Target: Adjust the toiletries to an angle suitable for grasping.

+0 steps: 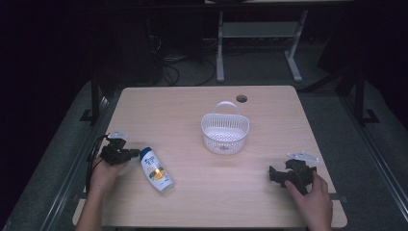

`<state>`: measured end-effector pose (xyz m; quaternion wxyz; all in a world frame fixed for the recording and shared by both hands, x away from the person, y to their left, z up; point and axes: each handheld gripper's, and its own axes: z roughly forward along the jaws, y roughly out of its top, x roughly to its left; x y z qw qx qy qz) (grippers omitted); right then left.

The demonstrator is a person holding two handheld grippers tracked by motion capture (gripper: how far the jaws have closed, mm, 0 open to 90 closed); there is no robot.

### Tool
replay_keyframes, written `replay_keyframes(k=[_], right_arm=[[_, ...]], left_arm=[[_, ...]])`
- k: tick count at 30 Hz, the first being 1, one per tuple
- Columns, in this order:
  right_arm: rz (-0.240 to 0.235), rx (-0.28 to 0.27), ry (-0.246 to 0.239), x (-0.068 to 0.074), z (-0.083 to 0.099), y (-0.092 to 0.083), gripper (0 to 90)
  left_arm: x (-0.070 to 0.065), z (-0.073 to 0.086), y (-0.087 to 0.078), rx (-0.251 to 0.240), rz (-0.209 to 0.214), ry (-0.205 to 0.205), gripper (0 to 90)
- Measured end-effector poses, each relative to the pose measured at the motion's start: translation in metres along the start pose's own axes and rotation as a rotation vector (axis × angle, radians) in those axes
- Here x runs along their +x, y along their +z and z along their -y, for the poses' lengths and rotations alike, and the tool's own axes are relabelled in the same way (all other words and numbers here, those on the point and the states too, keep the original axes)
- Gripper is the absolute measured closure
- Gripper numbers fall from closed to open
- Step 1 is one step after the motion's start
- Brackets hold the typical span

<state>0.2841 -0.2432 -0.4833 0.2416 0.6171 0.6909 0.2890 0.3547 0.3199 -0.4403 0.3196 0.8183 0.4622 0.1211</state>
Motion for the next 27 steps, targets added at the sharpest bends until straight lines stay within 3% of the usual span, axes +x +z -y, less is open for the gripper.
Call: replay_keyframes(k=[6,27], right_arm=[[0.000,0.000,0.000,0.000,0.000,0.000,0.0],[0.000,0.000,0.000,0.000,0.000,0.000,0.0]], left_arm=[[-0.006,-0.003,0.005,0.003,0.019,0.013,89.9],[-0.043,-0.019,0.027,0.048,0.085,0.129,89.9]])
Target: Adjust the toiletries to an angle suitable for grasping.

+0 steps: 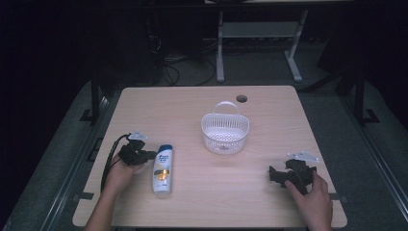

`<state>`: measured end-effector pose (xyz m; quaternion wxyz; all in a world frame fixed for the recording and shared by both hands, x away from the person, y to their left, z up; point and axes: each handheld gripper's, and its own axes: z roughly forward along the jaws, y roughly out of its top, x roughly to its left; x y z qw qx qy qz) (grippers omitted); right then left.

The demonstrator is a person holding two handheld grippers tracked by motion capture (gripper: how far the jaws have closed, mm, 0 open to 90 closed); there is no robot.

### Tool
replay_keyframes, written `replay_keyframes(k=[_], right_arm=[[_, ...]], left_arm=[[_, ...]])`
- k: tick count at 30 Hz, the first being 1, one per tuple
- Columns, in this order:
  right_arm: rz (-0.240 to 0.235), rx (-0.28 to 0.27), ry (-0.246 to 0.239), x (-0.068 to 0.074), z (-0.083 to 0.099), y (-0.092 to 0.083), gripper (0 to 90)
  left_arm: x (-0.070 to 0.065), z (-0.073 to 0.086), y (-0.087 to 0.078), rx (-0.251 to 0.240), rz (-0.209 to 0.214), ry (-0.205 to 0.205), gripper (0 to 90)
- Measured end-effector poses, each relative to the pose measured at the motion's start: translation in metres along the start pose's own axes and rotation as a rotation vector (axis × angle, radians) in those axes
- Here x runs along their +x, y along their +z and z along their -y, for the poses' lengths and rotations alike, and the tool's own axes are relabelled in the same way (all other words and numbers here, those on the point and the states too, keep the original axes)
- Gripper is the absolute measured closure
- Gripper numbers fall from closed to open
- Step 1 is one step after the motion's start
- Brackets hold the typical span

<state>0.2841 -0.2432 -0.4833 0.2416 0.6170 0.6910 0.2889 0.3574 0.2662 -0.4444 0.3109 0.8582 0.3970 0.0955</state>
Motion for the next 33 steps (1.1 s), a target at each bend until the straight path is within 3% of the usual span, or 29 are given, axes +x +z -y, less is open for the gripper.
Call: replay_keyframes(k=[7,21,27,33], right_arm=[[0.000,0.000,0.000,0.000,0.000,0.000,0.0],[0.000,0.000,0.000,0.000,0.000,0.000,0.0],[0.000,0.000,0.000,0.000,0.000,0.000,0.0],[0.000,0.000,0.000,0.000,0.000,0.000,0.0]], left_arm=[[-0.009,-0.004,0.004,0.004,0.022,0.013,89.9],[-0.032,-0.014,0.015,0.023,0.077,0.084,89.9],[-0.033,-0.014,0.016,0.024,0.083,0.086,88.5],[-0.027,-0.011,0.012,0.021,0.077,0.069,80.2]])
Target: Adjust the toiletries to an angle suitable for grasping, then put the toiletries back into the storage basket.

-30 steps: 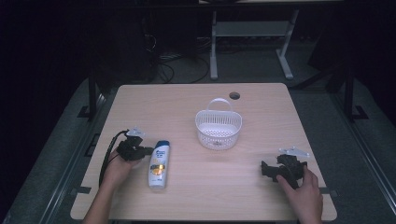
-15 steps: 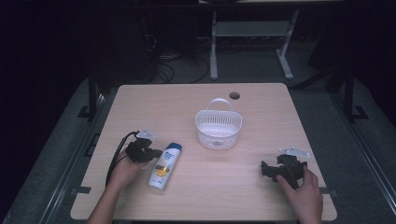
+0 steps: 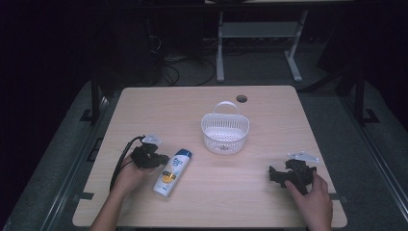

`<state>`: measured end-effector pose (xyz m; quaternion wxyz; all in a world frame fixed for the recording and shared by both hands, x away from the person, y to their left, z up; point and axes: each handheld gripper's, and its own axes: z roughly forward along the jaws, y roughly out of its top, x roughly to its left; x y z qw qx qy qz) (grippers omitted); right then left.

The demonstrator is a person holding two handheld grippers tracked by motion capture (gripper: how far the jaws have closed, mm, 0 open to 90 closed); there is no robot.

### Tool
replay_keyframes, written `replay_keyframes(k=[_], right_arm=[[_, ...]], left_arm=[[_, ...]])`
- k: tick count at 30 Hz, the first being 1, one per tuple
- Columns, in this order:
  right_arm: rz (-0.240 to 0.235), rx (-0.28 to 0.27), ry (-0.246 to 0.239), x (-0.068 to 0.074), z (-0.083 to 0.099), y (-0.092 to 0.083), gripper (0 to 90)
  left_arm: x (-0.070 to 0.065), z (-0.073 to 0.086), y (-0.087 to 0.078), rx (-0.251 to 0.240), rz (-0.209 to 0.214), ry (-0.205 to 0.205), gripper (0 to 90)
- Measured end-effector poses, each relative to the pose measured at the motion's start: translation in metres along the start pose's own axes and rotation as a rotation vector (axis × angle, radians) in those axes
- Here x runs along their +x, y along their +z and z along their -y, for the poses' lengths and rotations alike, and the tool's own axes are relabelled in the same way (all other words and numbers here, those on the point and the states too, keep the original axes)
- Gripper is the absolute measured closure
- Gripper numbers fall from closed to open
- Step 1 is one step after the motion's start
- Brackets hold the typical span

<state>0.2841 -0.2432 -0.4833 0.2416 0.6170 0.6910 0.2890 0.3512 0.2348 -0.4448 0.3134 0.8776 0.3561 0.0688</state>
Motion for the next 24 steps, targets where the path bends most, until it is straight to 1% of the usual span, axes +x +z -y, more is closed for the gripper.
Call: replay_keyframes(k=[1,2,3,4,5,6,7,12,13,16,17,18,19,20,21,24], right_arm=[[0.000,0.000,0.000,0.000,0.000,0.000,0.0],[0.000,0.000,0.000,0.000,0.000,0.000,0.0],[0.000,0.000,0.000,0.000,0.000,0.000,0.0],[0.000,0.000,0.000,0.000,0.000,0.000,0.0],[0.000,0.000,0.000,0.000,0.000,0.000,0.0],[0.000,0.000,0.000,0.000,0.000,0.000,0.0],[0.000,0.000,0.000,0.000,0.000,0.000,0.0],[0.000,0.000,0.000,0.000,0.000,0.000,0.0],[0.000,0.000,0.000,0.000,0.000,0.000,0.0],[0.000,0.000,0.000,0.000,0.000,0.000,0.0],[0.000,0.000,0.000,0.000,0.000,0.000,0.0],[0.000,0.000,0.000,0.000,0.000,0.000,0.0],[0.000,0.000,0.000,0.000,0.000,0.000,0.0],[0.000,0.000,0.000,0.000,0.000,0.000,0.0],[0.000,0.000,0.000,0.000,0.000,0.000,0.0],[0.000,0.000,0.000,0.000,0.000,0.000,0.0]], left_arm=[[0.001,0.001,-0.001,0.001,-0.002,-0.003,76.5],[0.002,0.001,-0.002,-0.004,-0.002,-0.011,76.5],[0.003,0.002,-0.004,-0.004,-0.004,-0.014,73.1],[0.004,0.002,-0.005,-0.007,-0.005,-0.027,68.1],[0.004,0.002,-0.006,-0.013,-0.009,-0.035,62.0],[0.005,0.002,-0.007,-0.013,-0.005,-0.041,57.8],[0.006,0.001,-0.007,-0.016,0.004,-0.050,49.3],[0.002,-0.003,-0.009,-0.021,0.009,-0.051,41.1],[0.001,-0.004,-0.009,-0.021,0.011,-0.055,41.1],[-0.004,-0.008,-0.011,-0.026,0.012,-0.063,35.9],[-0.006,-0.010,-0.011,-0.029,0.010,-0.065,31.8],[-0.009,-0.013,-0.011,-0.027,0.006,-0.068,31.1],[-0.009,-0.013,-0.011,-0.027,0.006,-0.068,28.8],[-0.012,-0.017,-0.010,-0.020,0.004,-0.067,26.7],[-0.012,-0.017,-0.010,-0.020,0.004,-0.067,26.2],[-0.020,-0.023,-0.004,-0.007,-0.012,-0.061,21.2]])
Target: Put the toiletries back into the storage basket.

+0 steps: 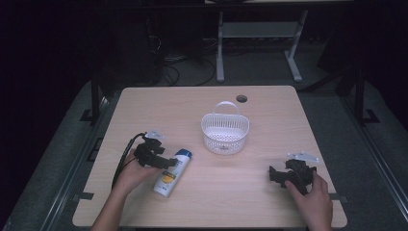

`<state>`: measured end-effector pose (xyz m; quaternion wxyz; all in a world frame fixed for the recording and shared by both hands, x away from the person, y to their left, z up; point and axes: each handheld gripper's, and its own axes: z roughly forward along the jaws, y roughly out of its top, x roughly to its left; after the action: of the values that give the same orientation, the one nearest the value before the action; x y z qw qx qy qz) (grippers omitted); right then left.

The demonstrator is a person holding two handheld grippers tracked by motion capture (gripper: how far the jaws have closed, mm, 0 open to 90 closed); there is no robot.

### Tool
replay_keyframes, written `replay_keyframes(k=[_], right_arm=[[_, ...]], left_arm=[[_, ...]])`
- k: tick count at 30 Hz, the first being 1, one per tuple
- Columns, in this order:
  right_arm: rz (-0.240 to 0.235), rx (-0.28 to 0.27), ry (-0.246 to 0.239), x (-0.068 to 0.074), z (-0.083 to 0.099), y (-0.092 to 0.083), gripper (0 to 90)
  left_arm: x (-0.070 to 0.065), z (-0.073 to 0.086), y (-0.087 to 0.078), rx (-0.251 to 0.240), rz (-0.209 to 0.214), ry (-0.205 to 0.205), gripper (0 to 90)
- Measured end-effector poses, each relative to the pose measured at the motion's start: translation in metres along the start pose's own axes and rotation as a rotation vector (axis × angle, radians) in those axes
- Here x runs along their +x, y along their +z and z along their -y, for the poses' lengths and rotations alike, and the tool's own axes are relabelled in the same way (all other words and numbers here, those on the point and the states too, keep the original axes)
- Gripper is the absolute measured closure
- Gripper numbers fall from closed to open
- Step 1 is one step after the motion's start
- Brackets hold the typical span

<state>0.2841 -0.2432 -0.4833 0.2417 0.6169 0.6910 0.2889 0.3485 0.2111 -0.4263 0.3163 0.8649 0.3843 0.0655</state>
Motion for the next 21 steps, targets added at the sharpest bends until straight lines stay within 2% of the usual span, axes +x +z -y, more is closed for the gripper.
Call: replay_keyframes(k=[7,15,21], right_arm=[[0.000,0.000,0.000,0.000,0.000,0.000,0.0],[0.000,0.000,0.000,0.000,0.000,0.000,0.0],[0.000,0.000,0.000,0.000,0.000,0.000,0.0]], left_arm=[[-0.010,-0.007,0.009,0.014,-0.012,0.010,17.7],[-0.021,-0.013,0.025,0.067,-0.035,0.017,17.6],[-0.022,-0.015,0.036,0.107,-0.037,0.005,17.6]])
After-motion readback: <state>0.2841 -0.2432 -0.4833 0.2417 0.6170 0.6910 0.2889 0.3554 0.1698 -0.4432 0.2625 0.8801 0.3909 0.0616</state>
